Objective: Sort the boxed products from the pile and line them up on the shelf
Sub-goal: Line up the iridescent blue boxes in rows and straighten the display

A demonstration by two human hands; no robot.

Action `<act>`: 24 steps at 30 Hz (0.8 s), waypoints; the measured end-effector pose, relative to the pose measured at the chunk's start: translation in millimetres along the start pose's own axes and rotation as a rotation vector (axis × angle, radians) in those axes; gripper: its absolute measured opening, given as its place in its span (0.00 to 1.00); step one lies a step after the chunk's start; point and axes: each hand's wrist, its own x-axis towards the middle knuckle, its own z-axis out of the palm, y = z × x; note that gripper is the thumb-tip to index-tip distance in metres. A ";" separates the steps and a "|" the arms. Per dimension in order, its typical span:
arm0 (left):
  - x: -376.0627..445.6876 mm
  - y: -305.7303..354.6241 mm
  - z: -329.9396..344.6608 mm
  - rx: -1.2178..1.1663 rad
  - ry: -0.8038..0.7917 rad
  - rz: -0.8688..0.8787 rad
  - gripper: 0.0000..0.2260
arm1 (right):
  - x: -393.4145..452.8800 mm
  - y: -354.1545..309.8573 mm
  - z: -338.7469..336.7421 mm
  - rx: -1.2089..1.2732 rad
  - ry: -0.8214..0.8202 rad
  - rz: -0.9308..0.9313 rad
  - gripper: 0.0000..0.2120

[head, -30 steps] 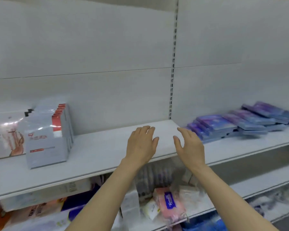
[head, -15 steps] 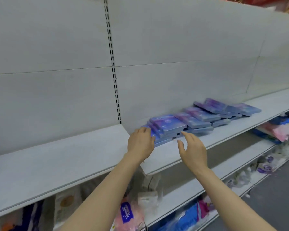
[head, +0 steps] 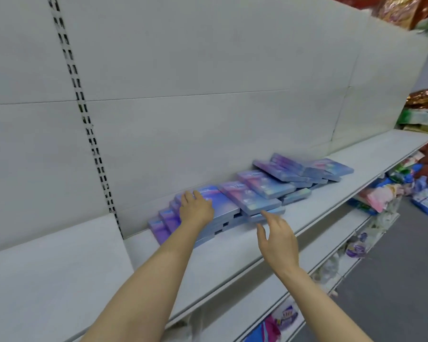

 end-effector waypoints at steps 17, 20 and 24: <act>-20.1 -17.7 26.0 0.020 -0.064 -0.365 0.39 | 77.7 62.6 31.5 0.100 -0.155 0.267 0.25; -27.9 -26.8 22.8 -0.102 0.033 -0.422 0.42 | 106.0 66.5 36.3 0.025 -0.228 0.402 0.40; -28.7 -48.2 21.2 -0.409 0.129 -0.547 0.51 | 126.0 67.5 43.0 0.078 -0.333 0.515 0.54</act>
